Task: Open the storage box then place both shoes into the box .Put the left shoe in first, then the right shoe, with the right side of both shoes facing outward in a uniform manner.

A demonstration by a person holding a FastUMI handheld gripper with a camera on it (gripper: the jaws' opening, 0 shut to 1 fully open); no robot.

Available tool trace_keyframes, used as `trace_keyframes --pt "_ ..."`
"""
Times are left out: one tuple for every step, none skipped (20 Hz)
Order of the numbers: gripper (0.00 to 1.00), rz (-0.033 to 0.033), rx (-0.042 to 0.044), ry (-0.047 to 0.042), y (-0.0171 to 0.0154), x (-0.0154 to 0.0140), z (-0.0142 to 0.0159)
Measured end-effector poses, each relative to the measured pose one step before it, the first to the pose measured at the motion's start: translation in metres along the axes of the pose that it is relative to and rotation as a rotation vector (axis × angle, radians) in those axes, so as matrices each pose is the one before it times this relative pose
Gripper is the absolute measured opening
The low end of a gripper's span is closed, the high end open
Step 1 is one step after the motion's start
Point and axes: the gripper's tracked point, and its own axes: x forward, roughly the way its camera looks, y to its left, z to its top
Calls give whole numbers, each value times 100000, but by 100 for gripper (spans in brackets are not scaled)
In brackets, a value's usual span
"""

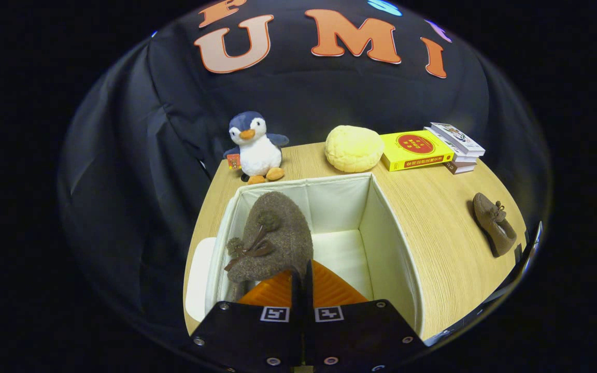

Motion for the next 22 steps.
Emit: trace_keyframes --pt "7 846 -202 1436 376 148 -387" --pt "16 1682 33 1464 356 -412 -307" --pt "22 1277 186 -689 359 -101 118" --pt "36 176 -227 -1382 -117 -475 532" --pt "49 -275 -762 -1734 -346 -308 563" --pt "64 -410 -925 -1659 -571 -447 576" --pt "80 -106 -406 -1498 -550 -330 418" --pt "95 135 192 -1404 -677 -385 542" --pt "98 280 656 -1496 -780 -471 603" --pt "98 63 752 -1440 -932 -403 599" --pt "98 -344 676 -1586 -1257 -517 643" --pt "98 -1196 496 -1670 -1546 -502 615" --pt "98 -1972 410 -1658 -1963 -343 596" --pt "98 -2509 450 -1577 -2075 -261 558" --pt "98 -2501 765 -1342 -2168 -144 318" --pt "98 -2653 899 -696 -2428 -80 268" --pt "98 -2885 976 -130 -2306 51 111" --pt "98 -2790 921 -273 -2483 34 169" --pt "98 -2391 602 -393 -2208 121 151" --pt "98 -2389 361 -411 -2104 144 236" --pt "98 -2149 182 -174 -2028 195 141" --pt "98 -1812 114 -324 -1876 267 157"
